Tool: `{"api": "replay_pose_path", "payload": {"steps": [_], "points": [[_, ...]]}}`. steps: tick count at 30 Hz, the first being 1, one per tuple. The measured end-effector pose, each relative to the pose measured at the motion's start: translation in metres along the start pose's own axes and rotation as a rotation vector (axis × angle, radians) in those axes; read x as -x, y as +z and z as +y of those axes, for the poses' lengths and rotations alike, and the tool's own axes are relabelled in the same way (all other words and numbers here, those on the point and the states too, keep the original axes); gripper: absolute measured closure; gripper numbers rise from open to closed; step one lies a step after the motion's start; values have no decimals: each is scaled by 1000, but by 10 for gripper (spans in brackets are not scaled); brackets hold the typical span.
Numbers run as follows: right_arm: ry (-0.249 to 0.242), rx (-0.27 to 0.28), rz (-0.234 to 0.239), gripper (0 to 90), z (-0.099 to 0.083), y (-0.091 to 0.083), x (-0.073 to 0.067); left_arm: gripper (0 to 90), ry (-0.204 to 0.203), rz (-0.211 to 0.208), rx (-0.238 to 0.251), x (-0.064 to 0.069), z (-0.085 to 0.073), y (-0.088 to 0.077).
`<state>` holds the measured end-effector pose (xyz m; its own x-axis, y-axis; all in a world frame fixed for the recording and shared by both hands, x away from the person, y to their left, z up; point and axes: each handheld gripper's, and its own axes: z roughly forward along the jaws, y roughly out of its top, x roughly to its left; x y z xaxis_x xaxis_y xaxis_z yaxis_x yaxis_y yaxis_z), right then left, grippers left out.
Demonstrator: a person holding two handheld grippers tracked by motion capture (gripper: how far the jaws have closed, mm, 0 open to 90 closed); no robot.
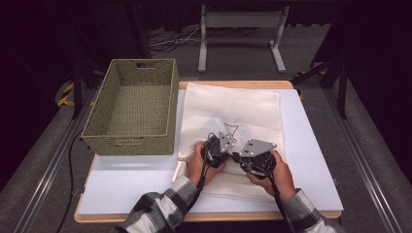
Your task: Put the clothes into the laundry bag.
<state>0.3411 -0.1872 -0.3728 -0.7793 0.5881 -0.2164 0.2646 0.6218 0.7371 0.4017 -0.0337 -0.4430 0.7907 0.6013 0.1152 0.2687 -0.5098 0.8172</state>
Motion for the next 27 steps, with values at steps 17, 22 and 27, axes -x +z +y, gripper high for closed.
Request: {"api": "replay_pose_path", "payload": {"steps": [17,22,27], "points": [[9,11,1,880,1,-4,2,822,142,-217,-17,25,1,-10],[-4,-22,3,882,0,-2,2,900,121,-190,-64,22,-1,4],[13,-32,25,882,-3,1,3,900,85,-89,-63,16,0,7]]}}
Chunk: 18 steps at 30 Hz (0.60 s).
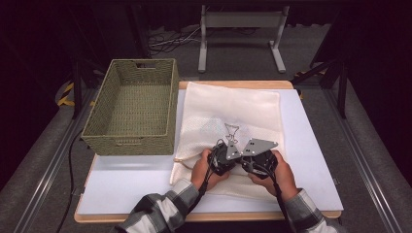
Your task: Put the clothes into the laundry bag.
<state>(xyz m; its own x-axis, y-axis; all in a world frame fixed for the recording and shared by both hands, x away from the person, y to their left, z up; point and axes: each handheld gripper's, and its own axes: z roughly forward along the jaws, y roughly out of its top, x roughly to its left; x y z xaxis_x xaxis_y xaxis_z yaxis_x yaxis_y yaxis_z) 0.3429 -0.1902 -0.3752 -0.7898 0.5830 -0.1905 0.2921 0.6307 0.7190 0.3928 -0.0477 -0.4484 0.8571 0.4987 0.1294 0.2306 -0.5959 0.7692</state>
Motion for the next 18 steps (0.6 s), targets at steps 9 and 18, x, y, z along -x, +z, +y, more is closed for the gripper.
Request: {"api": "replay_pose_path", "payload": {"steps": [9,18], "points": [[-22,-14,9,886,1,4,-6,900,-87,151,-2,-14,-1,3],[-37,-8,-12,886,2,3,-7,900,-101,163,7,-19,-3,-3]]}}
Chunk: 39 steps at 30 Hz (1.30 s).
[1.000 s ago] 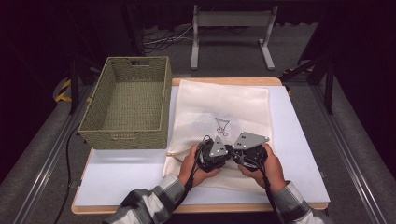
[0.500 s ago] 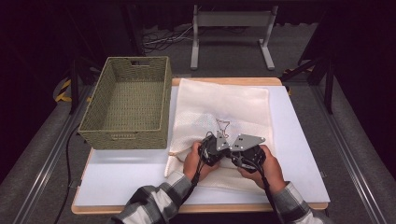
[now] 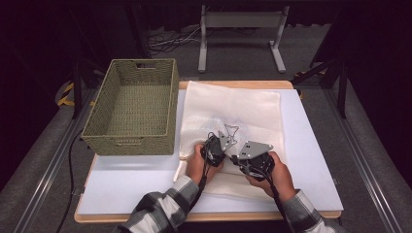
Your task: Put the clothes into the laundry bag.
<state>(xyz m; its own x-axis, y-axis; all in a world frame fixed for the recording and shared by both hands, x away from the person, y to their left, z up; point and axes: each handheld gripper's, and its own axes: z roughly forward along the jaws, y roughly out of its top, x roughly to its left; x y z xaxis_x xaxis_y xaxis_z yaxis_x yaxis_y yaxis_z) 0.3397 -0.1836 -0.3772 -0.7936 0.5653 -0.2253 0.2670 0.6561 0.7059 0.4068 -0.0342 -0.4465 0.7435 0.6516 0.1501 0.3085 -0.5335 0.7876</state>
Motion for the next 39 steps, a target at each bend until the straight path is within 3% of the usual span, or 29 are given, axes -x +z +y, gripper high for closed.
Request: {"api": "replay_pose_path", "payload": {"steps": [1,3,5,6,8,10,11,12,13,14,17,18,20,24,26,28,30,34,36,39], "points": [[0,4,0,886,0,-1,1,893,0,-27,16,0,0,-1],[3,9,-6,885,0,-2,1,888,17,-42,28,4,0,-4],[9,14,-9,886,0,-3,2,870,28,-104,55,7,0,-7],[10,16,-10,885,0,-3,2,870,38,-104,58,9,1,-8],[8,18,-12,886,0,-3,3,865,56,-161,66,12,0,-10],[10,19,-15,885,0,-3,3,845,57,-178,64,14,-1,-11],[12,20,-13,885,0,-3,3,772,63,-251,68,15,-1,-10],[12,21,-12,885,0,-3,3,708,78,-271,69,17,-1,-9],[15,20,-13,885,0,-3,3,665,103,-260,65,20,0,-9],[10,20,-10,885,0,-3,3,646,87,-256,72,23,0,-8],[18,19,-6,885,0,-4,2,625,101,-254,47,25,2,-3],[12,18,-6,885,-1,-4,2,642,110,-256,34,25,2,-2],[19,13,-5,885,-3,-5,1,730,117,-210,0,26,4,1],[21,4,2,885,-7,-5,0,860,133,-163,-39,28,6,6],[21,0,0,885,-7,-5,-1,883,127,-139,-42,27,7,8],[23,-3,0,885,-8,-4,-1,891,137,-89,-45,27,8,10],[27,-3,3,886,-9,-4,-1,893,125,-81,-33,25,8,10],[24,-4,3,886,-9,-3,-1,894,94,-12,-25,15,8,10],[23,-9,2,887,-9,-2,-2,895,50,14,-26,11,7,10],[13,-11,1,889,-9,-2,-3,895,38,46,-29,8,6,9]]}}
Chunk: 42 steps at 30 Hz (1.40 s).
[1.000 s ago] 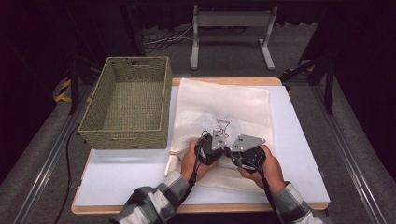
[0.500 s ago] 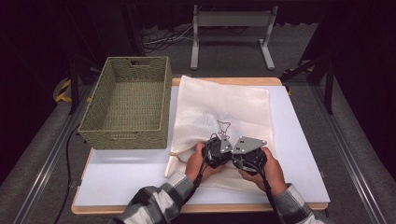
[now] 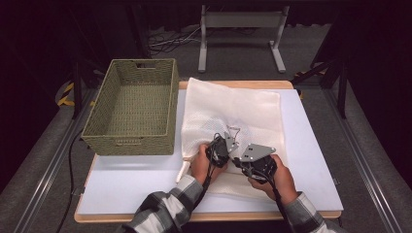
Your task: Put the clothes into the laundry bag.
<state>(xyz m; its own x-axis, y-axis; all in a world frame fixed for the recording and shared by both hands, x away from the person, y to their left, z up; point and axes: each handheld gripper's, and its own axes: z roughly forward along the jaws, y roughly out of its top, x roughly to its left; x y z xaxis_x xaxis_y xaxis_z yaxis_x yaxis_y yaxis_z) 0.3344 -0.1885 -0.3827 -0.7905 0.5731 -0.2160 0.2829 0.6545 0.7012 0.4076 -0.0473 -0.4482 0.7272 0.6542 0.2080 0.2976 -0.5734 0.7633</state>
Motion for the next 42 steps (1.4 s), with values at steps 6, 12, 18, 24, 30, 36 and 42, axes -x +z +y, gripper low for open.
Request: {"api": "replay_pose_path", "payload": {"steps": [6,12,18,24,30,36,42], "points": [[-5,-4,-4,889,0,1,0,893,-20,4,-6,-2,-1,-1],[-1,16,-17,887,0,-2,2,821,-28,-65,23,-2,-3,-6],[11,43,-34,887,3,-8,5,663,15,-178,72,8,-4,-19],[16,52,-38,887,4,-11,6,751,41,-286,103,9,-6,-30],[14,51,-31,887,4,-12,7,897,93,-354,83,18,-4,-24],[12,42,-24,887,3,-11,7,900,119,-256,60,20,-1,-9],[15,27,-11,887,1,-8,5,900,36,-173,73,9,0,-4]]}}
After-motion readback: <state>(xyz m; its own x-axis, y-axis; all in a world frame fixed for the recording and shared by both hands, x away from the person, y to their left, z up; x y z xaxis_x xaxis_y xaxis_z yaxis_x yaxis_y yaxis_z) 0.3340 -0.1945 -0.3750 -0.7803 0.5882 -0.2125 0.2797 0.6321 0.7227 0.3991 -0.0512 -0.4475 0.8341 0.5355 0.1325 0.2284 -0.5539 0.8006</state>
